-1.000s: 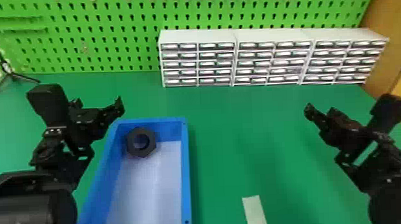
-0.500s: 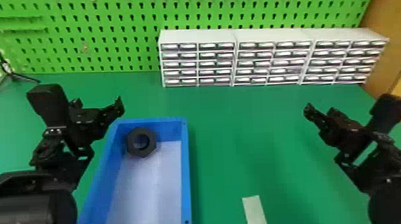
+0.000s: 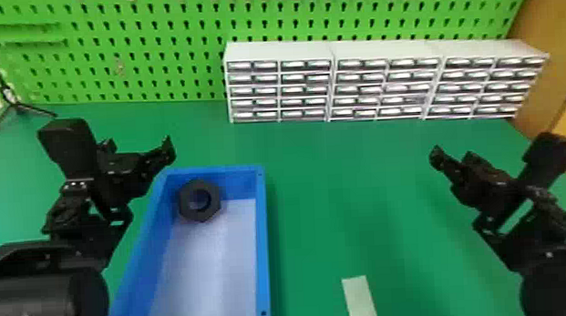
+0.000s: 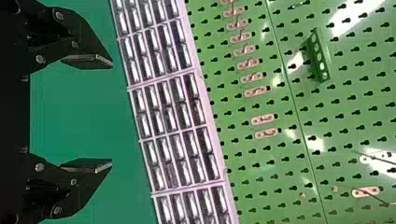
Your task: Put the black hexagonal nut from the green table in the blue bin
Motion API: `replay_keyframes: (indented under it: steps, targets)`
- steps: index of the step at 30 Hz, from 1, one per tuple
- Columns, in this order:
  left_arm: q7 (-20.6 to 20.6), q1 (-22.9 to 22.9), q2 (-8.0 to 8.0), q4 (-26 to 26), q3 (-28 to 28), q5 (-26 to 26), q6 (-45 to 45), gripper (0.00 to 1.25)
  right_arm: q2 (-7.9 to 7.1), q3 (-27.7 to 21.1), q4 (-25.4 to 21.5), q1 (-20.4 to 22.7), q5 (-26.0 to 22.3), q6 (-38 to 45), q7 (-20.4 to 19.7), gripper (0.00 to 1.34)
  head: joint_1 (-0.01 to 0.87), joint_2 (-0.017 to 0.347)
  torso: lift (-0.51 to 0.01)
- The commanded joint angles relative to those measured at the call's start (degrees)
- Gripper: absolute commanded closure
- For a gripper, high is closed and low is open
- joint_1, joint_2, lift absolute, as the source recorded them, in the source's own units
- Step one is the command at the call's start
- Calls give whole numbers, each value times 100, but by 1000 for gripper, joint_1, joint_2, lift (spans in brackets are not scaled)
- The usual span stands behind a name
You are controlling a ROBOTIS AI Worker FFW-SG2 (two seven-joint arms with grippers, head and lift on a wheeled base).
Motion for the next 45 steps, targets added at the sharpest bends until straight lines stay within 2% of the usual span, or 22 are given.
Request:
replay_keyframes:
  steps: [1,45]
  targets:
    - [0,9,0,0,0,-2,0,137,-3,-2,0,0,-2,0,0,510,692,8,-97]
    - [0,9,0,0,9,-2,0,137,6,6,0,0,7,9,0,510,692,8,-97]
